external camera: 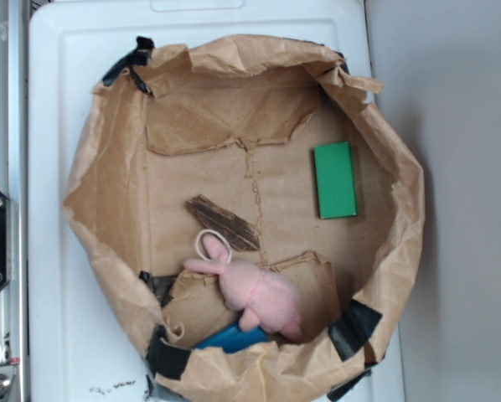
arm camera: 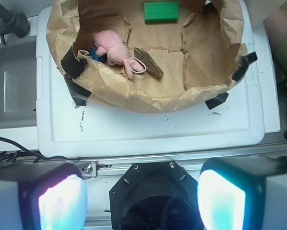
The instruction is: Grab the wood chip.
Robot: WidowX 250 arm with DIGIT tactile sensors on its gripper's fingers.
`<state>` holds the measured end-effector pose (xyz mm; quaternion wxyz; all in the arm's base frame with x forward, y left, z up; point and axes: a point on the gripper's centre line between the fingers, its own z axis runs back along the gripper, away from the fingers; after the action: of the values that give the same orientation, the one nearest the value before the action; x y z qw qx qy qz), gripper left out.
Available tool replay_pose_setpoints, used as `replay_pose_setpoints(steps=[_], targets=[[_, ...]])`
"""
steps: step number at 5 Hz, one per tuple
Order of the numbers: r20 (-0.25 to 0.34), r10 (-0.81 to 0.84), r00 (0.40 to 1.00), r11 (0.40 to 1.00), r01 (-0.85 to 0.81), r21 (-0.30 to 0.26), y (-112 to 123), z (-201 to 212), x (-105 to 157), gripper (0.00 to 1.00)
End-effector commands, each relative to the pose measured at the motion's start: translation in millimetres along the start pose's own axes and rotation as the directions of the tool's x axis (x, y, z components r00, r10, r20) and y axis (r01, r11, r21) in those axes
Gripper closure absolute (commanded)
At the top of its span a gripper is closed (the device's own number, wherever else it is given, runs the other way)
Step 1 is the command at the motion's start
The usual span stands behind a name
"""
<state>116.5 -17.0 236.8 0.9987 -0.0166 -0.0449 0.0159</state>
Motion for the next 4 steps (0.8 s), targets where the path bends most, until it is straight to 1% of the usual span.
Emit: replay_pose_setpoints(steps=[1,2,3,4], targets=[[0.000,0.000,1.000,1.000,0.000,0.000,0,0,0,0.00],[-0.003,0.081,0.997,0.997,-0.081,0.011,-5,-1,34,0.00],[-0.027,-0.010,1.000,1.000,0.011,0.028,-11,-19,56,0.00],[-0.027,-0.245,0.969,0.967,0.246,0.058,-20,-43,70,0.00]])
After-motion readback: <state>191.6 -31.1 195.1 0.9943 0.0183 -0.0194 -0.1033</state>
